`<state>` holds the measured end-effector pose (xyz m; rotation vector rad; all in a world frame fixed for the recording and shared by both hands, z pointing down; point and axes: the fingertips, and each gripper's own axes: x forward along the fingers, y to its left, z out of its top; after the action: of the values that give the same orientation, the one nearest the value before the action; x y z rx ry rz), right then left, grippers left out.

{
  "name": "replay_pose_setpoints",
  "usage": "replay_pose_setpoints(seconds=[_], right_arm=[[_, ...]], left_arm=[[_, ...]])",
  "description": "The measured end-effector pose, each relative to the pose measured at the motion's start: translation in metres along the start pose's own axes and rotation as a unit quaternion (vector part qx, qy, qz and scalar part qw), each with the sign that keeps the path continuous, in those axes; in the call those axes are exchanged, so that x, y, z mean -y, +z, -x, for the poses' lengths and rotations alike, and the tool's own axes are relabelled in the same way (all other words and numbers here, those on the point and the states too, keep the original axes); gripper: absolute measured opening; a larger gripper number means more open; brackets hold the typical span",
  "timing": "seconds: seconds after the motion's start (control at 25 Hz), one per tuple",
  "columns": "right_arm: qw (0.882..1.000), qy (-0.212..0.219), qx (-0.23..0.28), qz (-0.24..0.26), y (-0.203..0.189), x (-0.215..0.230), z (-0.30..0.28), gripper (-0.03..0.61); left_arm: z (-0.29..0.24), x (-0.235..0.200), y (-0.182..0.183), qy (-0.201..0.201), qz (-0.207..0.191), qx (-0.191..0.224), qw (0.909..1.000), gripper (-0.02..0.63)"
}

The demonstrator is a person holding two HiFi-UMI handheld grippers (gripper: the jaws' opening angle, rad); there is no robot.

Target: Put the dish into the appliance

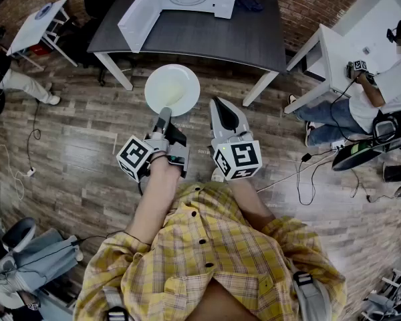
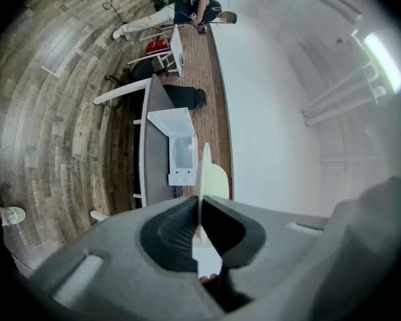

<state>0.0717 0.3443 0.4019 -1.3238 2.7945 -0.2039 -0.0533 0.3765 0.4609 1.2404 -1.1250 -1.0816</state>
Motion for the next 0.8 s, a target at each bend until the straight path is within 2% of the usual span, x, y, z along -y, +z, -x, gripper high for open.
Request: replay_pose_setpoints(seconds=[0.12,0.24,0.4,0.52,0.8], right_arm=[[1.000,0.005,0.003,0.000,0.002,0.006,-0.002,-0.003],[1.000,0.011,0.006,-0.004,0.003,0.020,-0.001,-0.003],[1.000,0.023,0.007,-0.010,0.002,0.043,0.001,-0.003],[0.999,0.035,0.010,-0.020,0.003,0.054,0.002,-0.003],[0.999,0.050,0.014,-0.003,0.008,0.091,0.005,-0.003]], left_arm=[[-0.008,0.002,-0.006,0.001,0.001,0.001,1.0000,0.011],[-0.013,-0.005,-0.015,0.015,-0.014,0.005,0.9998,0.011],[-0.029,0.000,-0.036,-0.003,-0.002,0.017,0.9998,0.011],[-0.034,-0.001,-0.042,0.001,-0.012,0.028,0.9995,0.011],[-0.053,-0.003,-0.066,-0.002,-0.018,0.053,0.9984,0.011]])
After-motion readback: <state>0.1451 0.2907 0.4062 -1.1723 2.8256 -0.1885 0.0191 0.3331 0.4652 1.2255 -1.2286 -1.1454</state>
